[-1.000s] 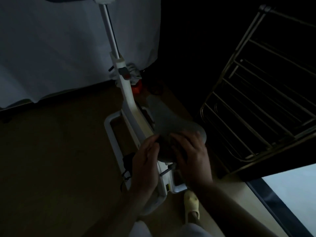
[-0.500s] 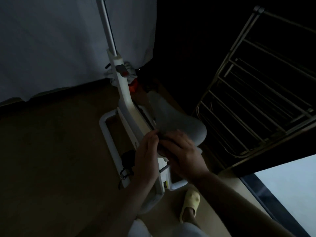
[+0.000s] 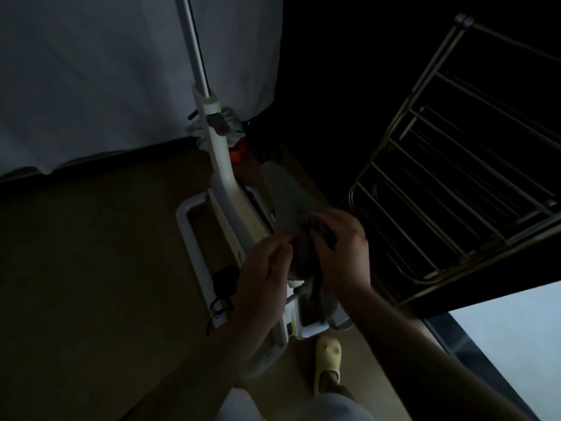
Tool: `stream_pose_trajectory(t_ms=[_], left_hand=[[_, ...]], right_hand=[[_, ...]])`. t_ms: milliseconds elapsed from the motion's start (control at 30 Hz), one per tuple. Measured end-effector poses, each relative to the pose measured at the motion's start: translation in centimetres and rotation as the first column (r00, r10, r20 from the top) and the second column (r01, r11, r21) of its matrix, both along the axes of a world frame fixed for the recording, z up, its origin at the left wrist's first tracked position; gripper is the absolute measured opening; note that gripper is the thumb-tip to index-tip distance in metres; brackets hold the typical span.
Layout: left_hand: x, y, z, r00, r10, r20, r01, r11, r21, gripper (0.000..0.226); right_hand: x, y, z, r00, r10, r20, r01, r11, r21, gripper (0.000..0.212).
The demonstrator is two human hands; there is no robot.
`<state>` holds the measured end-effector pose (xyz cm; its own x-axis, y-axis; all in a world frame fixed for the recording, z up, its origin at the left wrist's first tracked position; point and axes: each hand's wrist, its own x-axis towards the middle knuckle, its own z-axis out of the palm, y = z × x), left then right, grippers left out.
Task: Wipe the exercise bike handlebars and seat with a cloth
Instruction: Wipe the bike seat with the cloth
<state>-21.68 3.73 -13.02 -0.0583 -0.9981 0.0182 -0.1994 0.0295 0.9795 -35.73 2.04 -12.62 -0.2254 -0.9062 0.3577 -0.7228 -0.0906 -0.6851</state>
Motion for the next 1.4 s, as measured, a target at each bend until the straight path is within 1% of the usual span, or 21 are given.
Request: stream_pose_trajectory(t_ms=[67,100,133,200,267,333,400,433,533,600,633,733,833,900,967,1067,1133,1200,1233,1333,1400], left_hand=[[0.1,-0.2,0.0,0.998,-0.003,0.068,0.006,0.999,-0.043,0.031],[0.0,-0.2,-0.1,0.993,-0.015,0.115,0.024,0.997,-0.078,0.038],[-0.2,-0.1,-0.3,0.985,-0.037,0.169,0.057,0.992,-0.114,0.043],[-0.8,0.0,-0.3,0.96,-0.084,0.267,0.13,0.979,-0.16,0.049],[-1.6,-0.1,0.0,0.952,-0.104,0.289,0.156,0.974,-0.162,0.051],[-2.3,-0.5,-0.1,0.958,-0.101,0.267,0.148,0.975,-0.165,0.051],[-2.7,-1.0,0.0,0.958,-0.083,0.274,0.137,0.973,-0.183,0.049],[-2.9,-1.3,0.0,0.957,-0.075,0.279,0.131,0.974,-0.187,0.048],[-3.2,-1.8,-0.2,0.956,-0.042,0.291,0.105,0.973,-0.206,0.044],[-3.5,-2.1,-0.2,0.953,-0.001,0.303,0.074,0.971,-0.228,0.038],[-3.6,-2.2,-0.2,0.95,0.025,0.31,0.053,0.969,-0.241,0.036],[-4.1,-2.8,0.1,0.923,0.098,0.373,0.011,0.96,-0.279,0.031],[-5.0,-3.8,0.5,0.876,0.164,0.454,-0.032,0.958,-0.283,0.031],[-5.6,-4.4,0.8,0.858,0.222,0.464,-0.104,0.959,-0.265,0.03],[-6.3,-4.7,0.8,0.849,0.284,0.445,-0.189,0.951,-0.246,0.029],[-7.0,-4.7,0.8,0.837,0.387,0.386,-0.314,0.918,-0.241,0.026],[-7.3,-4.9,0.7,0.831,0.409,0.376,-0.364,0.912,-0.187,0.029],[-7.4,-5.0,0.3,0.827,0.413,0.381,-0.399,0.909,-0.12,0.03],[-7.5,-5.0,0.2,0.827,0.425,0.368,-0.423,0.902,-0.091,0.029],[-7.6,-4.8,0.3,0.788,0.49,0.373,-0.501,0.862,-0.074,0.03],[-7.5,-4.7,0.5,0.755,0.526,0.392,-0.537,0.839,-0.092,0.024]], right_hand=[[-0.3,2.5,-0.9,0.996,0.084,-0.027,-0.086,0.993,-0.085,0.029],[-1.0,2.8,-1.1,0.993,0.115,-0.009,-0.115,0.987,-0.108,0.028],[-1.7,2.3,-1.0,0.995,0.082,0.056,-0.076,0.991,-0.106,0.027],[-2.0,0.0,-0.8,0.942,-0.154,0.298,0.169,0.985,-0.027,0.023],[-0.6,-0.8,-0.6,0.832,-0.37,0.414,0.374,0.924,0.075,0.026],[1.1,0.3,-1.5,0.812,-0.405,0.42,0.429,0.902,0.042,0.032],[0.6,0.4,-1.6,0.855,-0.362,0.371,0.382,0.924,0.021,0.029],[-0.6,-0.5,-1.3,0.873,-0.351,0.339,0.35,0.934,0.067,0.024],[-3.8,-3.7,0.4,0.885,-0.355,0.3,0.249,0.908,0.338,0.019],[-3.5,-2.7,0.7,0.916,-0.292,0.274,0.192,0.921,0.338,0.026],[-2.7,-1.4,0.7,0.95,-0.226,0.214,0.158,0.942,0.296,0.034],[-2.5,0.3,1.1,0.998,0.003,-0.061,0.012,0.969,0.247,0.05],[-4.6,-5.2,1.6,0.956,0.207,-0.208,-0.096,0.89,0.446,0.043],[-4.8,-7.7,1.4,0.949,0.264,-0.174,-0.134,0.833,0.537,0.045],[-4.5,-7.0,1.3,0.95,0.262,-0.173,-0.132,0.833,0.536,0.052],[-5.1,-5.4,1.4,0.91,0.366,-0.192,-0.212,0.812,0.544,0.061],[-4.7,-8.4,1.1,0.909,0.403,-0.103,-0.27,0.761,0.59,0.059],[-3.8,-11.6,1.3,0.916,0.39,0.098,-0.362,0.694,0.623,0.053],[-3.5,-12.2,1.5,0.908,0.393,0.146,-0.394,0.681,0.617,0.053],[-4.9,-9.8,2.1,0.846,0.531,0.043,-0.45,0.669,0.591,0.064],[-5.6,-9.2,2.4,0.806,0.587,0.072,-0.514,0.635,0.576,0.063]])
